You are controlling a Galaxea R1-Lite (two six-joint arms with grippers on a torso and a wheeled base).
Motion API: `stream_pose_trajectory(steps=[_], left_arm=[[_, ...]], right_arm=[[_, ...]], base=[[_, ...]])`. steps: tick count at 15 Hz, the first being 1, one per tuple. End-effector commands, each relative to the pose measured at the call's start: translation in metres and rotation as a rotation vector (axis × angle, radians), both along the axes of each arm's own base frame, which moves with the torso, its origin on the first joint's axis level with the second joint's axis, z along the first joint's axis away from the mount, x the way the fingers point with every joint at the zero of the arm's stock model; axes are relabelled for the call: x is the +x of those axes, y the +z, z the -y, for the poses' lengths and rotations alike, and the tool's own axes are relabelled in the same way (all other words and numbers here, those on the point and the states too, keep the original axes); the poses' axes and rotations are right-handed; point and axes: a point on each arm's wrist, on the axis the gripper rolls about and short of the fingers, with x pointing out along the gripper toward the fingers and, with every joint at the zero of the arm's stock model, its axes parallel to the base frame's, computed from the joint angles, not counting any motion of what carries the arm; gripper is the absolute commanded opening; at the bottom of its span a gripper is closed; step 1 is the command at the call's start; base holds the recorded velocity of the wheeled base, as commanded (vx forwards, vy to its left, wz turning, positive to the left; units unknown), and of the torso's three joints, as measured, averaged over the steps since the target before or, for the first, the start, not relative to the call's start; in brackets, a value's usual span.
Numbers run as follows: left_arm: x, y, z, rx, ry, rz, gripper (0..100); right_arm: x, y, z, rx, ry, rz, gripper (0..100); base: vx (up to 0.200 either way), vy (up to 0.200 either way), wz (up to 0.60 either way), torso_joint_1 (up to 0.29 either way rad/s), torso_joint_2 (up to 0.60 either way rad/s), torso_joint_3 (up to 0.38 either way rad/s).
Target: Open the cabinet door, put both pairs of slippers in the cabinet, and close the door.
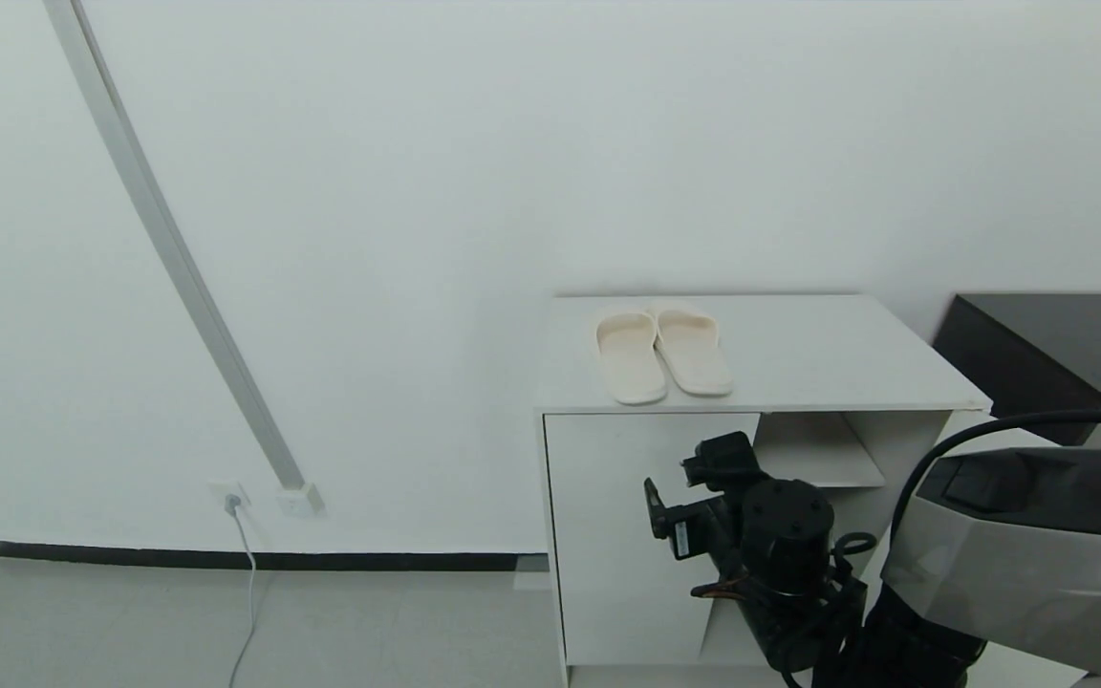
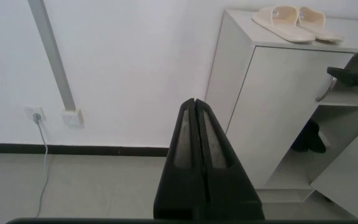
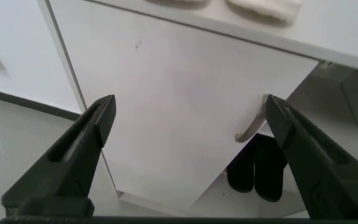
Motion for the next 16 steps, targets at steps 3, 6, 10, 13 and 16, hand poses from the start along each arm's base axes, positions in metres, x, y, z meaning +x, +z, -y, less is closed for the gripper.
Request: stream_pose_trajectory(steps=[3, 6, 10, 13, 16], left_arm=[[0.0, 0.0, 0.0, 0.0, 0.001, -0.002, 0], [0.0, 0.0, 0.0, 0.004, -0.002, -0.002, 0], [0.0, 0.0, 0.0, 0.006, -0.003, -0.002, 0], [0.0, 0.0, 0.0, 0.006, -0.003, 0.0, 0], [0.0, 0.0, 0.0, 0.006, -0.003, -0.002, 0]], right_arm=[[-0.001, 0.006, 0.001, -0.007, 0.009, 0.017, 100], [-0.002, 0.01, 0.001, -0.025, 0.068, 0.048, 100], [0.013, 0.044, 0.009, -0.054, 0.074, 0.026, 100], [0.022, 0.095, 0.003, 0.028, 0.051, -0.064, 100], [0.02, 0.134, 0.0, 0.085, -0.022, -0.136, 100]], base=[[0.0, 0.0, 0.0, 0.194, -0.42, -0.225], [0.0, 0.0, 0.0, 0.124, -0.25, -0.134], [0.0, 0.0, 0.0, 0.0, 0.0, 0.0], [0.0, 0.0, 0.0, 0.0, 0.0, 0.0], [0.0, 0.0, 0.0, 0.0, 0.0, 0.0]])
